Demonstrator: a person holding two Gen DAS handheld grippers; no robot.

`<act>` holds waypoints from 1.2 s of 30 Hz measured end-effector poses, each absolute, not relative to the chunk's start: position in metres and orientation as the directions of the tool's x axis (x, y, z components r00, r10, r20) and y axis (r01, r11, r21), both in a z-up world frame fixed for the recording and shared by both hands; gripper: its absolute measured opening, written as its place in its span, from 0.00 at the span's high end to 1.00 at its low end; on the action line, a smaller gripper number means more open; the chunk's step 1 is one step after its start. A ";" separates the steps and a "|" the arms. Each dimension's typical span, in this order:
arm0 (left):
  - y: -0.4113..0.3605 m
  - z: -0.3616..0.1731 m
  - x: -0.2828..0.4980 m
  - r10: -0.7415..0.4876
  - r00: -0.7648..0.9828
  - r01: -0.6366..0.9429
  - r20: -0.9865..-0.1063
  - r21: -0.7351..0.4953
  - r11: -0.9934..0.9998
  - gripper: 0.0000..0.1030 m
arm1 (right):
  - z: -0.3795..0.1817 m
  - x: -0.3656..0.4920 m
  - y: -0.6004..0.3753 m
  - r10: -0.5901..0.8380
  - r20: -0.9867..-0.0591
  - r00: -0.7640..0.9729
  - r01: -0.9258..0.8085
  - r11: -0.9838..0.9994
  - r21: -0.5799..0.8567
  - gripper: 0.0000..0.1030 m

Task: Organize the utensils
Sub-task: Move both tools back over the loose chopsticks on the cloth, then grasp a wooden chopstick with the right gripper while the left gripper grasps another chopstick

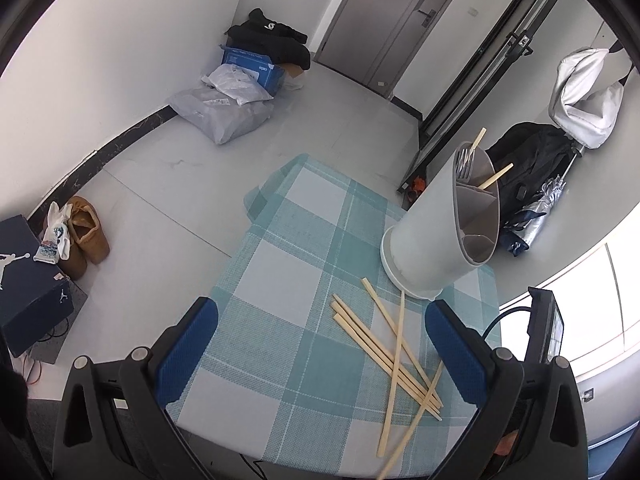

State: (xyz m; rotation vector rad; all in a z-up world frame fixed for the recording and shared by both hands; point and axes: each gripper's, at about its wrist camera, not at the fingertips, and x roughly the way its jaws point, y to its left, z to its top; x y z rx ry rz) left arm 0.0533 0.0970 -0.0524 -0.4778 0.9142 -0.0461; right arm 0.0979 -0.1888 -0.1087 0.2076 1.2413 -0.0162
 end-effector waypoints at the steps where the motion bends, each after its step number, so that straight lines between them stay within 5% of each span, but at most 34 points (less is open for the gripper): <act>1: 0.097 -0.052 0.053 -0.235 0.619 -0.160 -0.749 -0.413 0.897 0.01 | -0.109 0.099 -0.187 0.092 -0.937 0.336 0.118 0.983 0.138 0.91; 22: 0.043 -0.087 0.067 -0.260 0.499 -0.030 -0.826 -0.317 0.948 0.01 | -0.062 0.098 -0.254 0.390 -0.754 0.529 0.010 0.885 0.465 0.94; 36: -0.020 -0.096 0.110 -0.166 0.486 0.108 -0.858 -0.129 0.986 0.06 | -0.050 0.090 -0.299 0.456 -0.616 0.642 -0.002 0.804 0.594 0.94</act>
